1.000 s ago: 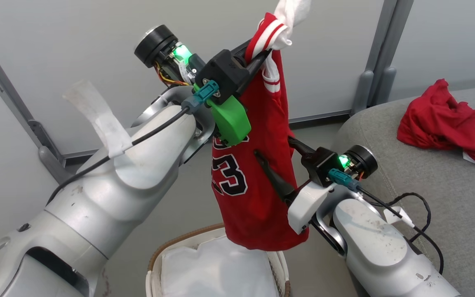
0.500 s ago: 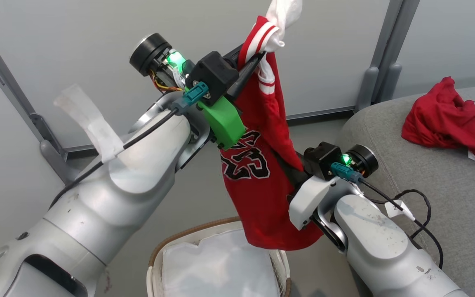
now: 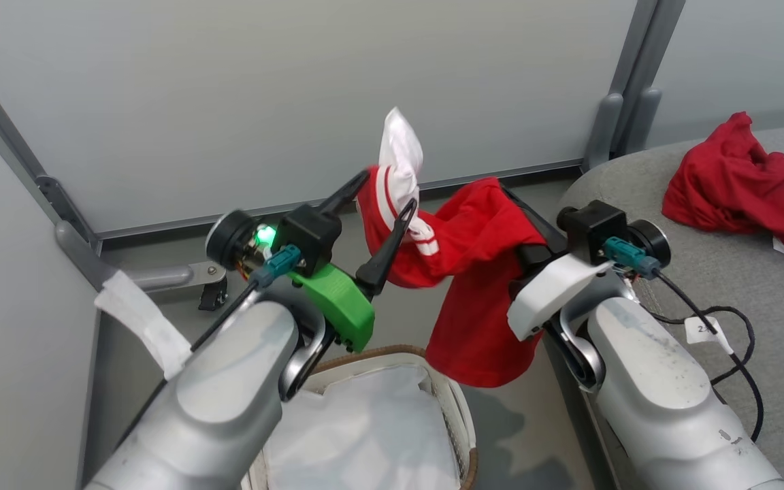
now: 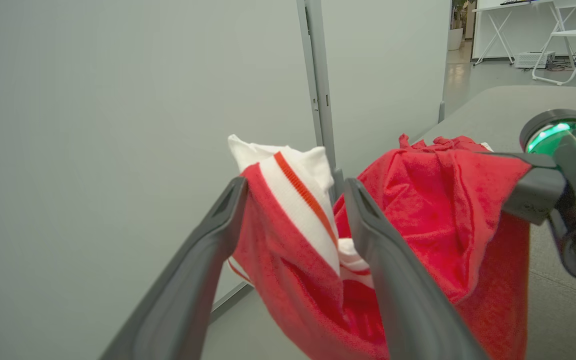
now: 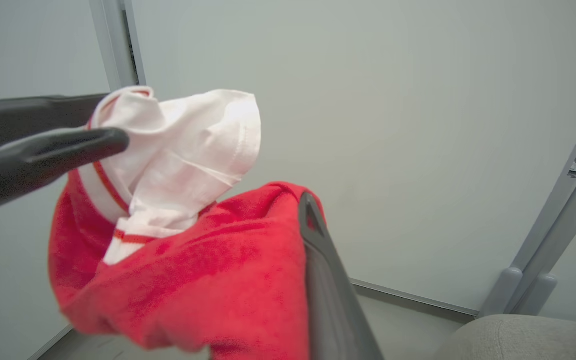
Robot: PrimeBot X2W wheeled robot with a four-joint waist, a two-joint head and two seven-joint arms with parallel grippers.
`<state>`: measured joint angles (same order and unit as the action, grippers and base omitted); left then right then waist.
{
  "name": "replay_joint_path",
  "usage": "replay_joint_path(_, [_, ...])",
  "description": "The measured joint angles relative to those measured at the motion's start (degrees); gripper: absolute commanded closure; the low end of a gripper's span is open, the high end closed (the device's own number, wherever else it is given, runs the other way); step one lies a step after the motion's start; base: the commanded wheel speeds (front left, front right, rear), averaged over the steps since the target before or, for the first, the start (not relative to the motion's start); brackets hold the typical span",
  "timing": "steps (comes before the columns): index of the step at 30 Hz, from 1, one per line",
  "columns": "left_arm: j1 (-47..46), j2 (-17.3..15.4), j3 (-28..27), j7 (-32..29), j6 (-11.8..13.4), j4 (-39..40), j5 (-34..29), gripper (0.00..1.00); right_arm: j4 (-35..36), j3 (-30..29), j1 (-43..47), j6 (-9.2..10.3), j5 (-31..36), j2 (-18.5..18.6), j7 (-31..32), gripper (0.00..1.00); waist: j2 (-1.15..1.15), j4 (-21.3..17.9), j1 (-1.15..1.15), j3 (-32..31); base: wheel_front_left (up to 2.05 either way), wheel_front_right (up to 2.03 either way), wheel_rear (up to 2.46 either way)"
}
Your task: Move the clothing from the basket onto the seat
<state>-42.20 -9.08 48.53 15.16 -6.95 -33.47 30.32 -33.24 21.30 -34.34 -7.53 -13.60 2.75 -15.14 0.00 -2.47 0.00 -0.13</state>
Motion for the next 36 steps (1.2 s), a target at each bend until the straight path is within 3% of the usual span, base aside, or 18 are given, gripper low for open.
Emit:
replay_joint_path(8, [12.4,2.4,-6.3,0.0,0.4,0.6,-1.6,0.0,1.4,-7.0,1.0,0.0,3.5,0.0,0.0,1.0,0.0,-0.7,0.0,1.1,0.0,0.0,0.0])
replay_joint_path(19, [19.4,4.8,-11.6,0.0,0.0,1.4,-5.6,0.0,2.5,-12.4,2.2,0.0,6.1,0.0,0.0,1.0,0.0,-3.4,0.0,2.6,0.0,0.0,0.0])
replay_joint_path(36, [20.2,6.2,-12.8,0.0,-0.4,4.3,-9.5,0.0,3.9,-18.3,1.8,0.0,11.5,0.1,0.0,1.0,0.0,-17.4,0.0,6.0,0.0,0.0,0.0])
